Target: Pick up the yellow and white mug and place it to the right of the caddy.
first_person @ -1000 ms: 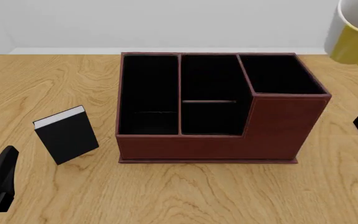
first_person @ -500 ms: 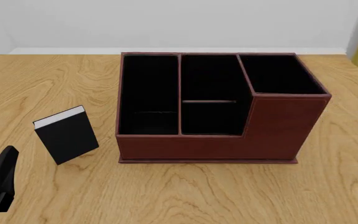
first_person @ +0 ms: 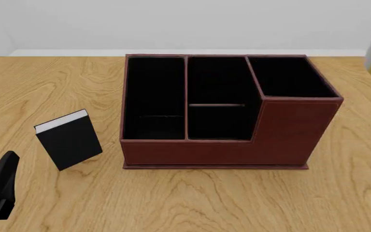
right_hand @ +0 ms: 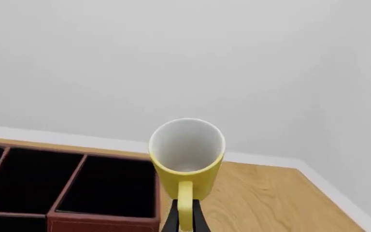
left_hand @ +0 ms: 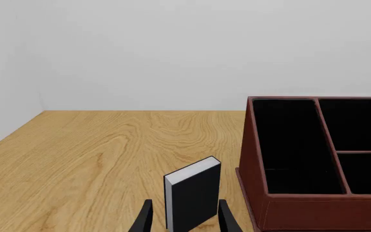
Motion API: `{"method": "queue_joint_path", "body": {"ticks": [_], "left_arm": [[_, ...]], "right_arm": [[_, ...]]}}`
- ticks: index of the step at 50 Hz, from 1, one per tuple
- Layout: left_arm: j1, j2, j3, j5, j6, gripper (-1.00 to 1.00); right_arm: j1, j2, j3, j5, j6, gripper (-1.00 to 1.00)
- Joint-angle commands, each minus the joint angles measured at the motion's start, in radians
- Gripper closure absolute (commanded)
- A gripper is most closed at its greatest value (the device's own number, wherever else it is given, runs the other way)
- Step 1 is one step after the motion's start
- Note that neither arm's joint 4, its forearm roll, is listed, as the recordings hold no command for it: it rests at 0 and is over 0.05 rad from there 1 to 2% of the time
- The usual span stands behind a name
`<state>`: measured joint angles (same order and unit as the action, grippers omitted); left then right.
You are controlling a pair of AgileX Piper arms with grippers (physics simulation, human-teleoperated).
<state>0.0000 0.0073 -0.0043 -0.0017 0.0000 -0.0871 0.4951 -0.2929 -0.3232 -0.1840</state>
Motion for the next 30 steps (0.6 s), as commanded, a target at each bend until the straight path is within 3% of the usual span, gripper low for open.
{"method": "queue_joint_path", "body": {"ticks": [1, 30], "left_arm": [[0.000, 0.000, 0.000, 0.000, 0.000, -1.00], [0.000, 0.000, 0.000, 0.000, 0.000, -1.00]], "right_arm": [[-0.036, 0.047, 0.027, -0.063, 0.022, 1.00], [-0.097, 0.204, 0.119, -0.255, 0.050, 1.00]]}}
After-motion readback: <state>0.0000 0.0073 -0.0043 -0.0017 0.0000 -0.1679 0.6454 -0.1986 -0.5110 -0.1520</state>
